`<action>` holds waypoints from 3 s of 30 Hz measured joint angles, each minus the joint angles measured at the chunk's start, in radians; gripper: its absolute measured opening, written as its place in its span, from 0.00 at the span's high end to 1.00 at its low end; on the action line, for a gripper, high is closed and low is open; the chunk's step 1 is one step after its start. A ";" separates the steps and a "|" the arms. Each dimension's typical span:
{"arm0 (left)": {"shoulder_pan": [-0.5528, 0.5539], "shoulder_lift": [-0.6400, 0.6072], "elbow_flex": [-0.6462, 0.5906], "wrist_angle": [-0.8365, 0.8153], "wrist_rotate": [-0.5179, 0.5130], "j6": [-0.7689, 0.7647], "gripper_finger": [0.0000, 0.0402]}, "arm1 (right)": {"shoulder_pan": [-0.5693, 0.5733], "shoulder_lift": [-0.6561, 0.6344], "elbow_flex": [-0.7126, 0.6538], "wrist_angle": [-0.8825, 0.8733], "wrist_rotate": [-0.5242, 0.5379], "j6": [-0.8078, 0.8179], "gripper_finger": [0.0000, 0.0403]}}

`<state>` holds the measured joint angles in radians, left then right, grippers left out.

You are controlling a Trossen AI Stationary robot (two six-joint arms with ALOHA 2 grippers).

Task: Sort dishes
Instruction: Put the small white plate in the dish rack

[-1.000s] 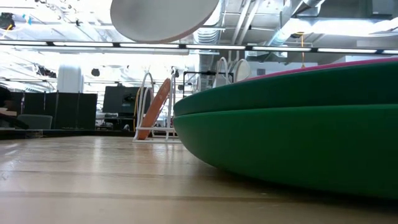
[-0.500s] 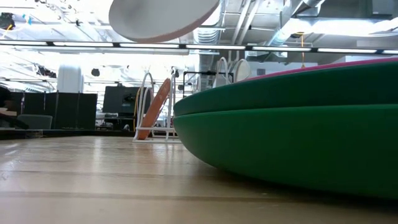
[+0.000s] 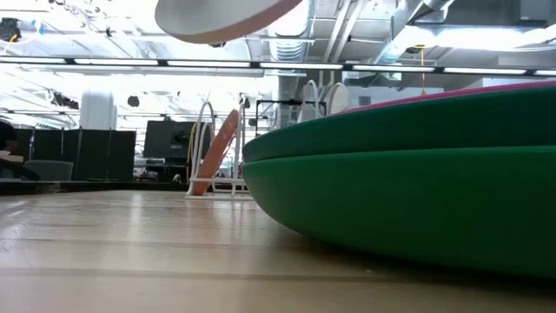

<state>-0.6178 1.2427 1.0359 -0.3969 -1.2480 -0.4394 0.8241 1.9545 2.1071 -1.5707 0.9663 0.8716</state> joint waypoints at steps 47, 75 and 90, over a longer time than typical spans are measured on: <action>0.032 0.080 0.000 0.039 0.082 -0.063 1.00 | -0.075 0.000 0.000 0.161 0.091 0.108 0.87; 0.110 0.080 0.000 0.119 0.150 -0.006 1.00 | -0.068 0.000 0.000 0.173 0.106 0.079 0.37; 0.113 0.080 0.000 0.253 0.146 0.121 1.00 | -0.123 0.036 -0.001 0.070 0.194 0.092 0.37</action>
<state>-0.5050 1.3224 1.0363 -0.1436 -1.1020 -0.3180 0.7009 1.9907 2.1065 -1.5011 1.1601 0.9633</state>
